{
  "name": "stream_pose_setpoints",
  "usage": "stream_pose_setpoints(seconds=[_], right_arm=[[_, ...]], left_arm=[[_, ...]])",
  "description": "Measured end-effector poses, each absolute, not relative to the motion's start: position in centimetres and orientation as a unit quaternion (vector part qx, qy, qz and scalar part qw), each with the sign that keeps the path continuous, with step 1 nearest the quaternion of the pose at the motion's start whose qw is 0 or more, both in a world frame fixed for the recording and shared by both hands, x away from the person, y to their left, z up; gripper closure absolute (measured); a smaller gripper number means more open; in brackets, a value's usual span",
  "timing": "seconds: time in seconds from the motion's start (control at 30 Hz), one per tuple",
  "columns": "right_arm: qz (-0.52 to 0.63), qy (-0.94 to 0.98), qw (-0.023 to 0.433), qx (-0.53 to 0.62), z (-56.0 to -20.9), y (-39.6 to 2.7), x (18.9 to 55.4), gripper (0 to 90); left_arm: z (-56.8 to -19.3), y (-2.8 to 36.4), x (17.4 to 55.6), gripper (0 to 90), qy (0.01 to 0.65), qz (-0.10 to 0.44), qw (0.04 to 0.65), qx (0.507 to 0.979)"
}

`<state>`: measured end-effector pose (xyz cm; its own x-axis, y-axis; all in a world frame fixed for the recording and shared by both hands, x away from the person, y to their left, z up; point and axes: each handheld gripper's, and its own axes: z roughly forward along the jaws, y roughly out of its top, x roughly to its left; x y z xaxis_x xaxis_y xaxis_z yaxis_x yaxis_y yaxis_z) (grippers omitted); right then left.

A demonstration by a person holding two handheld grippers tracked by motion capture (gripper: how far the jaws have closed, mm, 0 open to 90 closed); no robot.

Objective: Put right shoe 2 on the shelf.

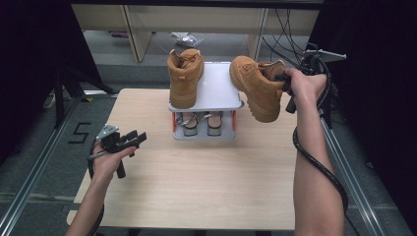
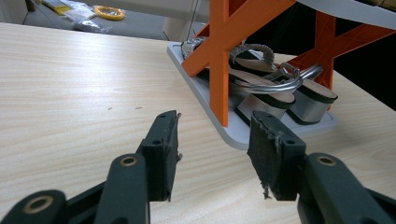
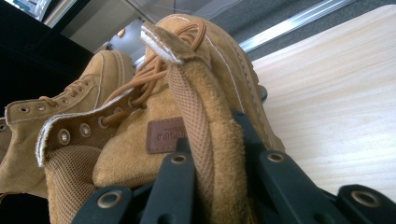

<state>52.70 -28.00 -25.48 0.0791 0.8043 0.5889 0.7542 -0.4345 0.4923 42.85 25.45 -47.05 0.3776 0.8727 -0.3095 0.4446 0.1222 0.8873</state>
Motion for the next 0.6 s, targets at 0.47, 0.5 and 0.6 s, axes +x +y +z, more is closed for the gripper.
stream_pose_setpoints(seconds=[0.47,0.5,0.6], right_arm=[[0.43,0.533,0.031,0.728,-24.9,-26.4,53.4,81.6],[0.433,0.536,0.036,0.724,-25.0,-26.3,53.4,81.6],[0.436,0.526,0.03,0.73,-25.0,-25.8,53.6,81.5]], left_arm=[[-47.1,25.4,42.8,51.8,0.522,0.197,0.539,0.631],[-47.1,25.3,42.8,51.8,0.521,0.196,0.539,0.632],[-47.2,25.3,42.9,51.8,0.521,0.196,0.539,0.633]])
